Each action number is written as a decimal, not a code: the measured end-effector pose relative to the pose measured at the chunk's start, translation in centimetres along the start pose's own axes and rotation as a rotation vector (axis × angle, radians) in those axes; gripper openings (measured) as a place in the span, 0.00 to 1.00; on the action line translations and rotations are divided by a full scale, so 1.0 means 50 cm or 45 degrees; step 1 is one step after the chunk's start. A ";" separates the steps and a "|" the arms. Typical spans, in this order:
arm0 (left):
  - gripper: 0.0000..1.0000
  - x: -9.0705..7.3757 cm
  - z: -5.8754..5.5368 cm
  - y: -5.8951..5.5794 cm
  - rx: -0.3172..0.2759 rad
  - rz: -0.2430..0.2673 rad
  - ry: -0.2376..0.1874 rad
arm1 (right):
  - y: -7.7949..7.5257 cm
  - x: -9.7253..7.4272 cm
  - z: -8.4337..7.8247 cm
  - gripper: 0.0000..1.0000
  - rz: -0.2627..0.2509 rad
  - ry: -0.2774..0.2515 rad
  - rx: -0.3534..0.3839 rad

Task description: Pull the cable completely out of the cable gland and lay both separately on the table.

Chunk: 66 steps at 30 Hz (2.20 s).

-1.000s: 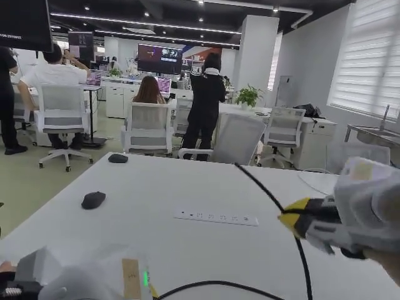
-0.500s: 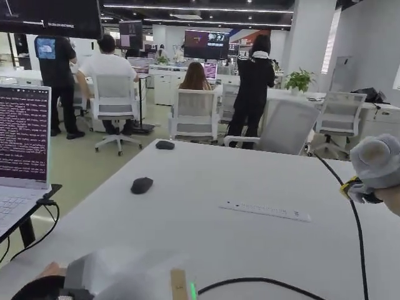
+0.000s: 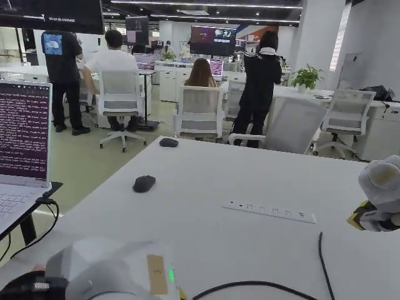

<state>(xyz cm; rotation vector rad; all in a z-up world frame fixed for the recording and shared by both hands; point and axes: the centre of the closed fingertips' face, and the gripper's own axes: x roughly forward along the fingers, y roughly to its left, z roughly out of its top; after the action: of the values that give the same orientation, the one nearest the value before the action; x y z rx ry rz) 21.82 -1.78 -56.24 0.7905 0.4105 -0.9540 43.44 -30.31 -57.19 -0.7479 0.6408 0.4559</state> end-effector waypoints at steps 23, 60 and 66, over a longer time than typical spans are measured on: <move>0.17 0.178 0.033 -0.016 -0.040 -0.375 0.001 | 0.315 -0.405 -0.065 0.17 0.088 -0.314 0.399; 0.36 0.217 -0.068 -0.138 0.041 -0.700 0.216 | 0.467 -0.468 -0.015 0.18 0.215 -0.359 0.380; 0.38 0.080 0.007 -0.124 0.106 -0.673 0.122 | 0.490 -0.433 -0.002 0.17 0.328 -0.337 0.421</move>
<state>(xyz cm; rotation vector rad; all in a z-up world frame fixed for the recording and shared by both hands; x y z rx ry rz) 18.70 -6.40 -61.09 0.8212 0.6866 -1.4352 13.43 -17.74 -54.28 -0.2848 0.5471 0.6540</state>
